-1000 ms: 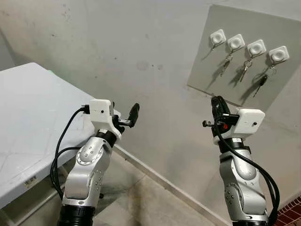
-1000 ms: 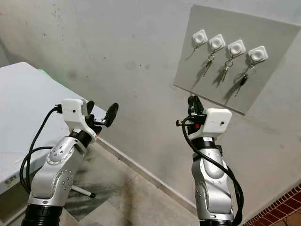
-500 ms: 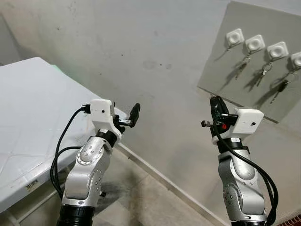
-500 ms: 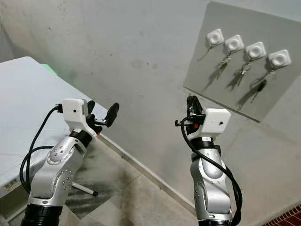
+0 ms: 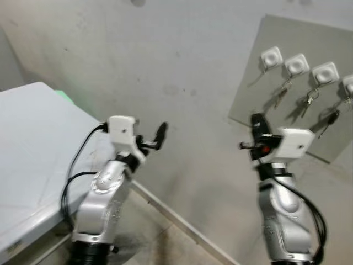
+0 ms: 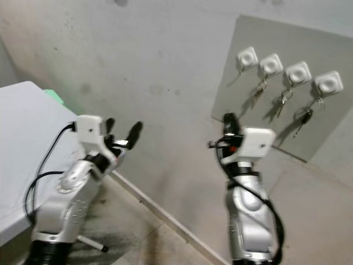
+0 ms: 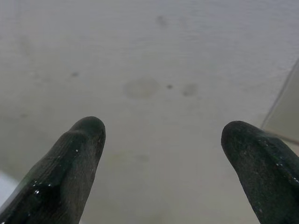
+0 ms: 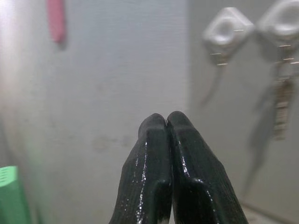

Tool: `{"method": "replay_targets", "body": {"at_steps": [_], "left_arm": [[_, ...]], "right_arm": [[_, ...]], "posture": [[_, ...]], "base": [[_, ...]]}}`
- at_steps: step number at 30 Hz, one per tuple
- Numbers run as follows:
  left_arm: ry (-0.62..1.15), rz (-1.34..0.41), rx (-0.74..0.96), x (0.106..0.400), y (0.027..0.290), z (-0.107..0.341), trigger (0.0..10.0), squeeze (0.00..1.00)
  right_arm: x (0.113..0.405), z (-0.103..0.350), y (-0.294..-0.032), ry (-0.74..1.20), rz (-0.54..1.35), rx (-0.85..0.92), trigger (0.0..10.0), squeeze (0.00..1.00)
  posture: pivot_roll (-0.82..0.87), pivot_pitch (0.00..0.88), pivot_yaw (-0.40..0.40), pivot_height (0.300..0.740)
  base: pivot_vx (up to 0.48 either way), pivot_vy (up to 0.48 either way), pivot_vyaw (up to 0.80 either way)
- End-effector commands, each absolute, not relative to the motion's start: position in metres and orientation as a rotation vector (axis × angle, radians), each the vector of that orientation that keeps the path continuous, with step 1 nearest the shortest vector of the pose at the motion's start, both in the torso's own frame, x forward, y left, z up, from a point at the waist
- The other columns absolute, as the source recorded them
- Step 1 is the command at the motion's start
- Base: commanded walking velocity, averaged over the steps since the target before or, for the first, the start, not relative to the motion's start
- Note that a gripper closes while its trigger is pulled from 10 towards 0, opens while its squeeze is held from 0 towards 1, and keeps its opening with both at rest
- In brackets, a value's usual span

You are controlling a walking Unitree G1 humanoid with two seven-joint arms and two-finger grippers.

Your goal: Hang keys on a hook

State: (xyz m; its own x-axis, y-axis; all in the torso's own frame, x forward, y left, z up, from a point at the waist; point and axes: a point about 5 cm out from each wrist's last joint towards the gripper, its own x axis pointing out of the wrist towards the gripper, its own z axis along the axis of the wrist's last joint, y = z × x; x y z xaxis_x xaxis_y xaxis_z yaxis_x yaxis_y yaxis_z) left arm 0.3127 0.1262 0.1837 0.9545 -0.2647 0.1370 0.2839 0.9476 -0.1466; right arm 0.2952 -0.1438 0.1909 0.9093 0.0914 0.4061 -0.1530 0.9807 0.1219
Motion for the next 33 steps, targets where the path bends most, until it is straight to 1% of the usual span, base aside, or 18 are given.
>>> {"method": "replay_targets", "body": {"at_steps": [1, 9, 11, 14, 20, 27, 28, 29, 30, 31, 33], "left_arm": [[-0.124, -0.325, -0.165, 0.312, 0.114, 0.188, 10.0, 0.0], [-0.126, -0.321, -0.173, 0.311, 0.113, 0.188, 10.0, 0.0], [-0.143, -0.281, -0.174, 0.312, 0.114, 0.188, 10.0, 0.0], [-0.151, -0.317, -0.168, 0.311, 0.11, 0.189, 10.0, 0.0], [-0.166, -0.326, -0.167, 0.311, 0.105, 0.192, 10.0, 0.0], [-0.181, -0.376, -0.159, 0.311, 0.097, 0.195, 10.0, 0.0], [-0.179, -0.383, -0.156, 0.311, 0.097, 0.195, 10.0, 0.0], [-0.175, -0.396, -0.151, 0.31, 0.095, 0.195, 10.0, 0.0], [-0.175, -0.396, -0.151, 0.31, 0.095, 0.195, 10.0, 0.0], [-0.172, -0.402, -0.157, 0.309, 0.095, 0.194, 10.0, 0.0], [-0.171, -0.402, -0.16, 0.309, 0.094, 0.194, 10.0, 0.0]], "right_arm": [[0.293, 0.195, -0.155, -0.434, 0.094, 0.142, 10.0, 0.0], [0.293, 0.195, -0.155, -0.433, 0.094, 0.14, 10.0, 0.0], [0.293, 0.195, -0.155, -0.433, 0.094, 0.137, 10.0, 0.0], [0.294, 0.195, -0.154, -0.433, 0.098, 0.128, 10.0, 0.0], [0.295, 0.196, -0.155, -0.434, 0.113, 0.12, 10.0, 0.0], [0.296, 0.196, -0.155, -0.429, 0.136, 0.108, 10.0, 0.0], [0.296, 0.193, -0.154, -0.412, 0.154, 0.103, 10.0, 0.0], [0.295, 0.183, -0.148, -0.342, 0.219, 0.097, 10.0, 0.0], [0.295, 0.183, -0.148, -0.342, 0.219, 0.097, 10.0, 0.0], [0.292, 0.172, -0.143, -0.283, 0.28, 0.072, 10.0, 0.0], [0.288, 0.164, -0.139, -0.243, 0.323, 0.055, 10.0, 0.0]], "posture": [[0.03, 0.009, -0.061, 0.74], [0.02, 0.011, -0.059, 0.74], [0.02, 0.011, -0.059, 0.74], [0.02, 0.011, -0.06, 0.74], [0.02, 0.011, -0.066, 0.74], [0.03, 0.012, -0.075, 0.74], [0.02, 0.011, -0.076, 0.74], [0.02, 0.01, -0.077, 0.74], [0.02, 0.01, -0.077, 0.74], [0.02, 0.009, -0.079, 0.74], [0.02, 0.009, -0.079, 0.74]], "base": [[0.401, 0.0, 0.0], [0.401, 0.0, 0.0], [0.0, 0.0, 0.0], [0.0, 0.0, 0.0], [0.0, 0.0, 0.0], [0.0, 0.0, 0.0], [0.0, 0.0, 0.0], [0.0, 0.0, 0.0], [0.0, 0.0, 0.0], [0.0, 0.0, 0.0], [0.0, 0.0, 0.0]]}}
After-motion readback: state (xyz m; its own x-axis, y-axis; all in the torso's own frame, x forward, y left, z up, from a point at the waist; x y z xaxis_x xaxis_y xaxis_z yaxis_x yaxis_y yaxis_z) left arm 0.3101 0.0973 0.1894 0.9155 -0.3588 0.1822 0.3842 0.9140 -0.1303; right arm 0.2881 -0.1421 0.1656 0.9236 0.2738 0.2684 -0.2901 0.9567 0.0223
